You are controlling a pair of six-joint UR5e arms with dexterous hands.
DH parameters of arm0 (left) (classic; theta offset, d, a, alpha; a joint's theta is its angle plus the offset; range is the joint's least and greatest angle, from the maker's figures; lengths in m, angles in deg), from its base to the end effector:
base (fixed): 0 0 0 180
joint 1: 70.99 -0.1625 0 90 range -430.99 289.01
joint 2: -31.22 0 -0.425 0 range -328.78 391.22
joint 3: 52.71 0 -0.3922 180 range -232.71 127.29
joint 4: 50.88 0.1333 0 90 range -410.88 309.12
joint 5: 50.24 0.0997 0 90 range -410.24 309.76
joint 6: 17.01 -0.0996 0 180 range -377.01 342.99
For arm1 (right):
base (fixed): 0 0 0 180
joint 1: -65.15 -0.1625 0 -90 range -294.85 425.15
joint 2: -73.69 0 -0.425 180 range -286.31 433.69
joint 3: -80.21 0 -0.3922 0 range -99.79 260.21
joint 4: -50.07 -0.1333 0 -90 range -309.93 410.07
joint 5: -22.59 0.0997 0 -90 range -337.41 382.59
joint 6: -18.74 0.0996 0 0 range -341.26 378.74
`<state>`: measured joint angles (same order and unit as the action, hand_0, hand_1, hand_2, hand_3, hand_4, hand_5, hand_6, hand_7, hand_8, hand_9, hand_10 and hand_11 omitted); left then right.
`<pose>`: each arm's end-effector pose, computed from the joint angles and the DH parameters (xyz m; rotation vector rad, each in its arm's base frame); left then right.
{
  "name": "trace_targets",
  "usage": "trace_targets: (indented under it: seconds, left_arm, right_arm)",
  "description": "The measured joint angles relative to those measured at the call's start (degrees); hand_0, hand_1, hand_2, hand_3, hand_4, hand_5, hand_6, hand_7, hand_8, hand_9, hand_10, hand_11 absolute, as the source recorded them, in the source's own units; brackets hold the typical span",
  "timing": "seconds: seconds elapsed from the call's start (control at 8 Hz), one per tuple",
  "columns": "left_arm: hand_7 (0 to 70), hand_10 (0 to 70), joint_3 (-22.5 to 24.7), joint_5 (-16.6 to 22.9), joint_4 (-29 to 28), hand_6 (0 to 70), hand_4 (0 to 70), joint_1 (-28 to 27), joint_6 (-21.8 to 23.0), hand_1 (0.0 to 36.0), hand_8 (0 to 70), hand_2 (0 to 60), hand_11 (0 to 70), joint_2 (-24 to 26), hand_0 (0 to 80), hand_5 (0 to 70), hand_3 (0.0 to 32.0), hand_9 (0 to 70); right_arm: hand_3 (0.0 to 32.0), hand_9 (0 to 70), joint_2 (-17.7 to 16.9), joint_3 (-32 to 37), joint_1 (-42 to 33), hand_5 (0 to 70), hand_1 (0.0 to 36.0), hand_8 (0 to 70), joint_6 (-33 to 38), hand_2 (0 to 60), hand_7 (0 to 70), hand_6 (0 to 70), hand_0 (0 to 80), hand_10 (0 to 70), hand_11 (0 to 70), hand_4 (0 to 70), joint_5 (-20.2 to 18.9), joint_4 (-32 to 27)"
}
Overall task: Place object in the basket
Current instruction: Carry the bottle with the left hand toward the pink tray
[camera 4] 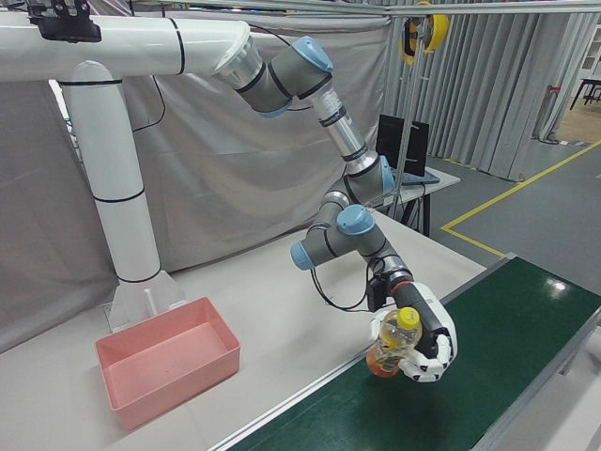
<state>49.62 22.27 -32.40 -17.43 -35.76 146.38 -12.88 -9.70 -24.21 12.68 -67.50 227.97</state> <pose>0.2335 -0.5910 0.3718 -0.1045 2.3155 -1.6204 0.1273 -0.5270 0.6537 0.1056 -2.2647 2.0578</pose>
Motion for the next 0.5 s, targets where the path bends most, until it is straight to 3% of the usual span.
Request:
trace_targets:
  seconds: [0.5]
  left_arm:
    - [53.8, 68.0, 6.0, 9.0, 7.7, 57.2, 39.1, -8.1, -0.5, 17.6, 70.0, 57.4, 70.0, 4.7, 51.5, 70.0, 0.0, 70.0]
  right_arm:
    - [0.0, 0.0, 0.0, 0.0, 0.0, 0.0, 0.0, 0.0, 0.0, 0.0, 0.0, 0.0, 0.0, 0.0, 0.0, 0.0, 0.0, 0.0]
